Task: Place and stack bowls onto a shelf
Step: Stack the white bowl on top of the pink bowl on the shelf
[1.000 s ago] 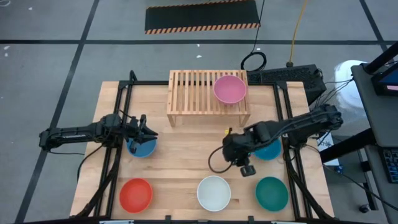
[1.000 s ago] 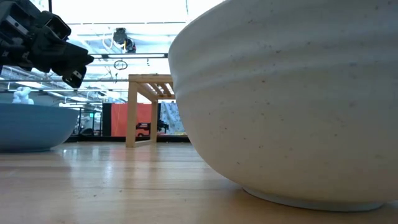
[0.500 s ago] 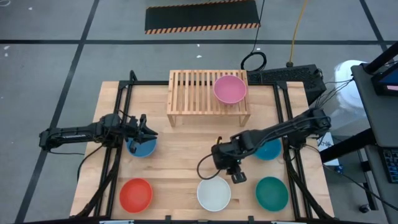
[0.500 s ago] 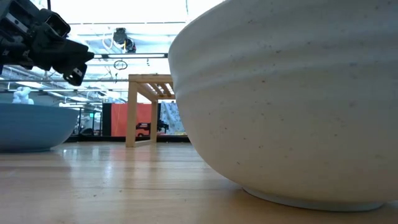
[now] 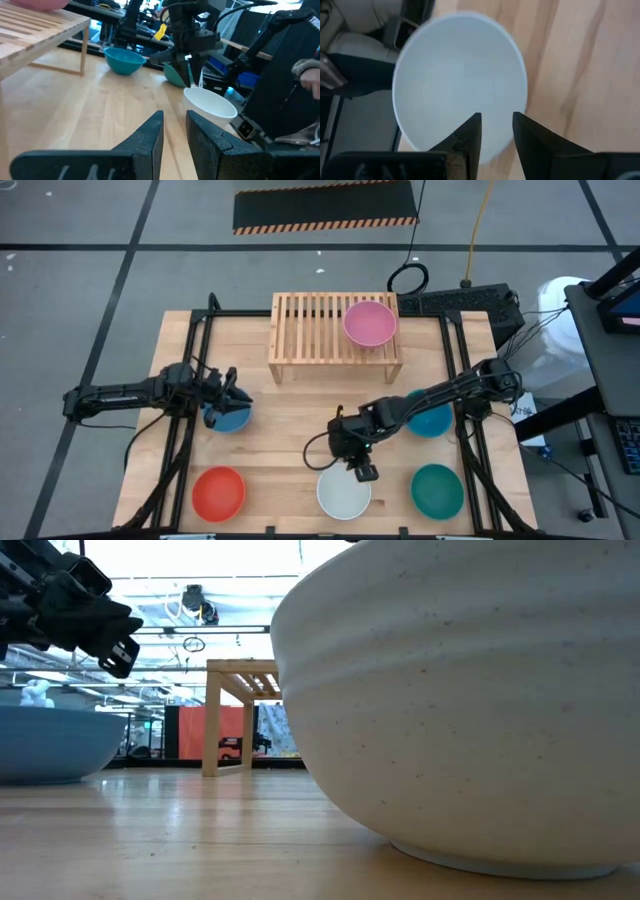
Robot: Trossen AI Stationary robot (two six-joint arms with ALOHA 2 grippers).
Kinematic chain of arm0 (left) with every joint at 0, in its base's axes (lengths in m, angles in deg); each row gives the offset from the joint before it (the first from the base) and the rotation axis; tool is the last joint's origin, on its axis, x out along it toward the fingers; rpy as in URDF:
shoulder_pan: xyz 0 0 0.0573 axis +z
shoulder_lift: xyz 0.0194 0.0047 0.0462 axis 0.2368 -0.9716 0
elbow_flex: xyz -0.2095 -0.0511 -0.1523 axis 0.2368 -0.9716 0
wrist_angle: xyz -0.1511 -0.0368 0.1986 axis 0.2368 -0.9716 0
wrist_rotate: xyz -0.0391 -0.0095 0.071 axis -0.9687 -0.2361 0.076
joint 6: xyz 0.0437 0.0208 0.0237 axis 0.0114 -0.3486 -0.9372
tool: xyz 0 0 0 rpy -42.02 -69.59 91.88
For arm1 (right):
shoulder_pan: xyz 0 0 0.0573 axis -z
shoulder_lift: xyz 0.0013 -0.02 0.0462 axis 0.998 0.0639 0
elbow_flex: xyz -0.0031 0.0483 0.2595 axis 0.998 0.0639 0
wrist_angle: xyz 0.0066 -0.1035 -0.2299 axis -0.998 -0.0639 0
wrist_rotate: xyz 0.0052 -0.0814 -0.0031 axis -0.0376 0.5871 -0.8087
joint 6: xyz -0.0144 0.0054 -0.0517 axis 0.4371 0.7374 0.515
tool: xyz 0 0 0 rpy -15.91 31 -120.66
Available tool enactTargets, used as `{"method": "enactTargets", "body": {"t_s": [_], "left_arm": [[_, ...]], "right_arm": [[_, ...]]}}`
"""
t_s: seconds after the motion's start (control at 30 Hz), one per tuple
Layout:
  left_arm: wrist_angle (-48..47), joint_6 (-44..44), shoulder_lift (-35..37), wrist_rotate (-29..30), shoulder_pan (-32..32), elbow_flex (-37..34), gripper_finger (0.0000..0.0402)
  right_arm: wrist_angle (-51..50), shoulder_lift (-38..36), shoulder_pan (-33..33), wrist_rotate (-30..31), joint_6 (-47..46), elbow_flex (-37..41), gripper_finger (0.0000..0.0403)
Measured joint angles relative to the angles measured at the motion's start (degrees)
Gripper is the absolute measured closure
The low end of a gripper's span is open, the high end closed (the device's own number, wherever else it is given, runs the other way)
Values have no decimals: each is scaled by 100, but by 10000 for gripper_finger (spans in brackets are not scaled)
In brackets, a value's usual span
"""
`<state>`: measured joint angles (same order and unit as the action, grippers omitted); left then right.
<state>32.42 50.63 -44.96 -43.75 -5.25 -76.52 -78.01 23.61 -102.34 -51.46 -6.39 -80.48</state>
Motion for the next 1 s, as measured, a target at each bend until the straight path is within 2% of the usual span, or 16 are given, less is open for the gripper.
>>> {"method": "enactTargets", "body": {"t_s": [0.17,0.47,1.0], "left_arm": [[103,18,-1,-199,-35,0,314],[108,-33,-1,-223,-140,0,314],[119,-157,-1,-225,-147,0,314]], "right_arm": [[124,-1,-104,566,-2,0,300],[285,87,-195,894,-169,210,300],[1442,100,-191,900,-321,1022,300]]}}
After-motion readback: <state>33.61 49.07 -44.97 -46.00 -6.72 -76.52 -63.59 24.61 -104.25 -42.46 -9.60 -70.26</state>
